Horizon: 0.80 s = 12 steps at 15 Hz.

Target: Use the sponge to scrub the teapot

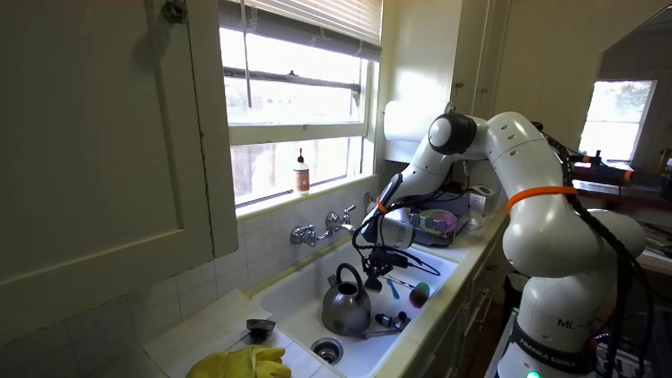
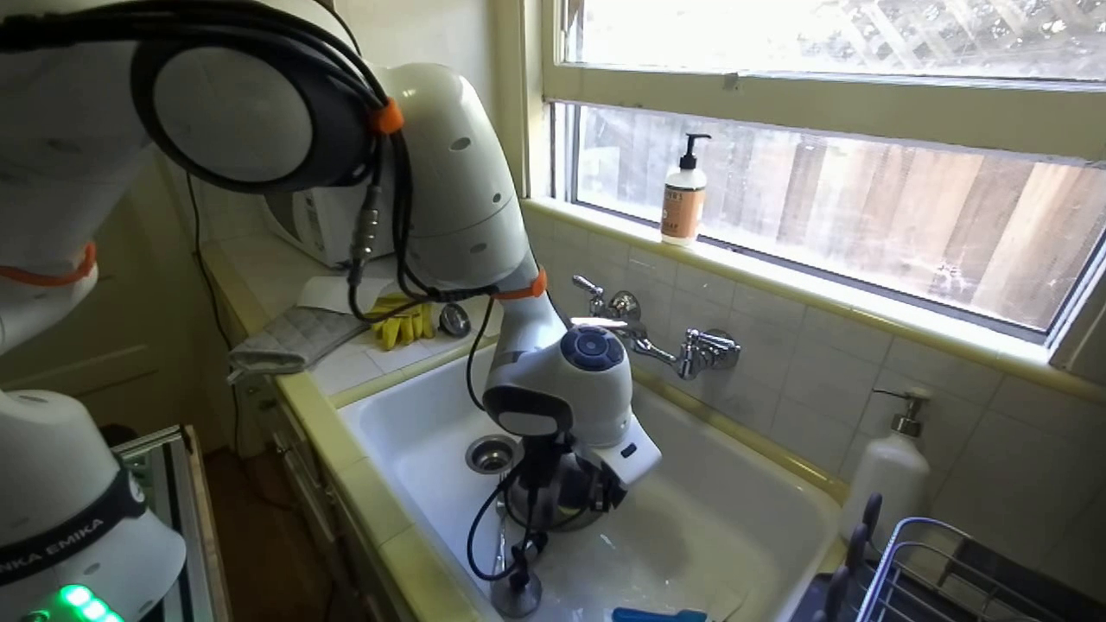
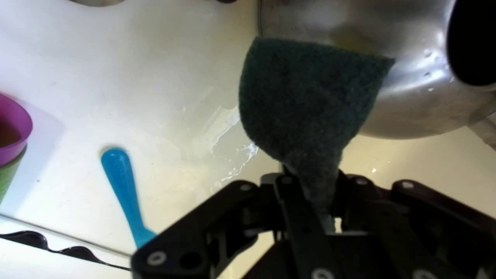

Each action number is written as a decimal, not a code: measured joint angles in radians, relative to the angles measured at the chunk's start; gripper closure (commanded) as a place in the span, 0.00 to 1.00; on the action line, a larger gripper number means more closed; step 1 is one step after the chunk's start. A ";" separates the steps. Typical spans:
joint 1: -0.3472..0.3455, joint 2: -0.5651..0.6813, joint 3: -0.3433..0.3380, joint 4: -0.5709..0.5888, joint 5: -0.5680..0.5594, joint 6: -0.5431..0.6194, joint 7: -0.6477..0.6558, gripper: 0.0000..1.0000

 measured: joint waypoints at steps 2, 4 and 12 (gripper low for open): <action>-0.015 -0.041 0.013 -0.034 -0.001 0.000 -0.021 0.96; -0.033 -0.088 0.034 -0.075 -0.002 0.000 -0.044 0.96; -0.036 -0.227 0.104 -0.178 -0.001 -0.092 -0.081 0.96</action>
